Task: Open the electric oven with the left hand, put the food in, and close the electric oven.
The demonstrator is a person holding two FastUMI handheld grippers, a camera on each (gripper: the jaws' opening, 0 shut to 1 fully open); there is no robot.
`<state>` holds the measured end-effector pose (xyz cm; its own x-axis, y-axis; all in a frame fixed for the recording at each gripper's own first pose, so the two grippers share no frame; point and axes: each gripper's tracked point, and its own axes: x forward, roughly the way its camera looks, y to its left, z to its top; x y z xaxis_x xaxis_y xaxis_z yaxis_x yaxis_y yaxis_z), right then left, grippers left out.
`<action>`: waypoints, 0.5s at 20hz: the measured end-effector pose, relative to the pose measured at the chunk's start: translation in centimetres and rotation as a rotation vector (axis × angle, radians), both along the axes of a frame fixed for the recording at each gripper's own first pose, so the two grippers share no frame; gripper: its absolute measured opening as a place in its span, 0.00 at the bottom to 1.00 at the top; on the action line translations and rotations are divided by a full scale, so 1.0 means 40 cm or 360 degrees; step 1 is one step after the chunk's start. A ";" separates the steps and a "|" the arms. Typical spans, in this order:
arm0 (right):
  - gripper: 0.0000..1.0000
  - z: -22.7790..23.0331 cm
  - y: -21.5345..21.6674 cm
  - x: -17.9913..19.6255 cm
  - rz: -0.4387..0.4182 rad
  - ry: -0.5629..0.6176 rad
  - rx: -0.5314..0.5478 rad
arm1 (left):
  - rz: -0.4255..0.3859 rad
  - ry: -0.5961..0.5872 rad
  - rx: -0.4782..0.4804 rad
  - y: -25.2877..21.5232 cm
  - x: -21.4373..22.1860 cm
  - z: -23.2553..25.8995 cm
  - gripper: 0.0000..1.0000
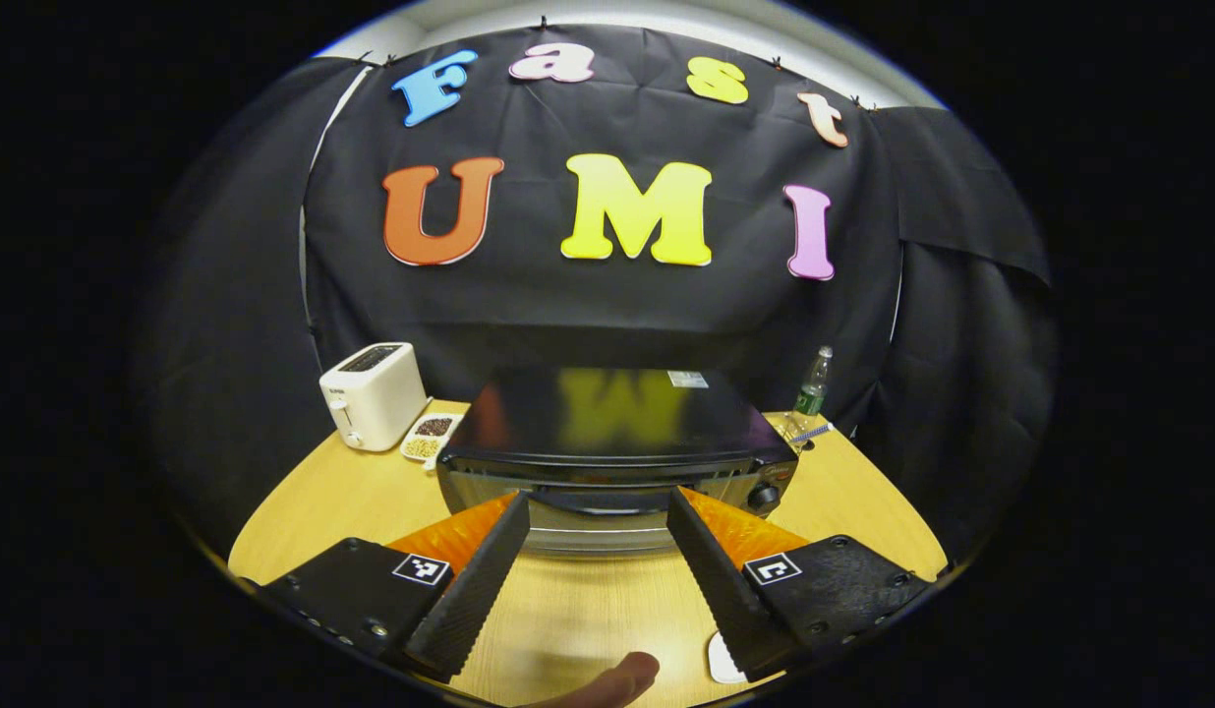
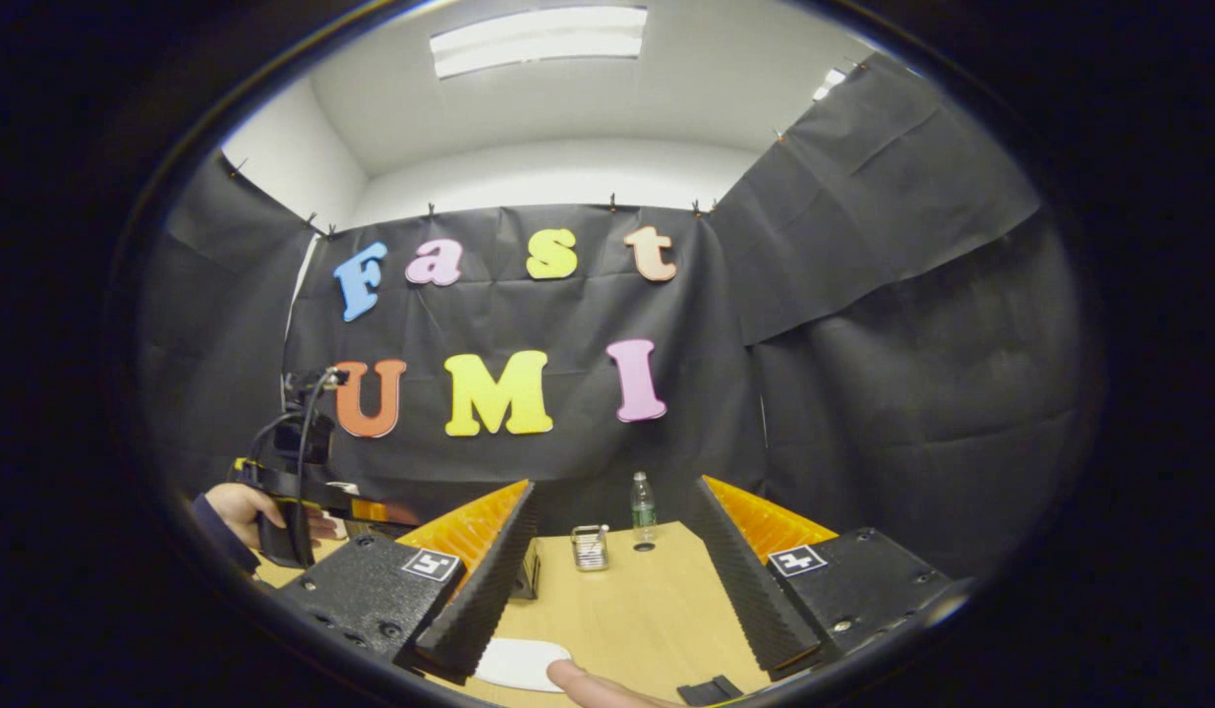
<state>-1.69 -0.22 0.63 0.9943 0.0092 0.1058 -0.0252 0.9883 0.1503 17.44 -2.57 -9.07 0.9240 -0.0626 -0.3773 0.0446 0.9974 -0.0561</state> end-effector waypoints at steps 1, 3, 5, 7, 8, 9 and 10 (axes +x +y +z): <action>0.94 -0.001 0.006 -0.002 0.0004 0.0007 -0.0006 | -0.0007 -0.0029 0.0012 0.009 -0.024 0.023 0.93; 0.94 0.006 0.018 -0.001 0.0003 0.0003 0.0000 | 0.0009 -0.0090 0.0051 0.037 -0.072 0.066 0.93; 0.94 -0.004 0.024 0.009 -0.0010 0.0042 0.0013 | 0.0044 -0.0150 0.0071 0.069 -0.113 0.107 0.93; 0.94 0.002 0.044 0.009 0.0011 0.0046 0.0010 | 0.0060 -0.0235 0.0068 0.084 -0.166 0.151 0.93; 0.94 0.006 0.046 0.013 0.0011 0.0041 0.0012 | 0.0068 -0.0269 0.0057 0.091 -0.184 0.166 0.93; 0.94 0.012 0.053 0.016 0.0017 0.0034 0.0015 | 0.0073 -0.0296 0.0052 0.099 -0.208 0.184 0.93; 0.94 0.008 0.062 0.020 0.0025 0.0043 0.0022 | 0.0076 -0.0326 0.0059 0.105 -0.230 0.197 0.93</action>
<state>-0.90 2.27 0.93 0.9966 0.0235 0.0790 -0.0363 0.9856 0.1650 8.23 1.63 -1.20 0.9832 -0.0066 -0.1825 0.0041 0.9999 -0.0140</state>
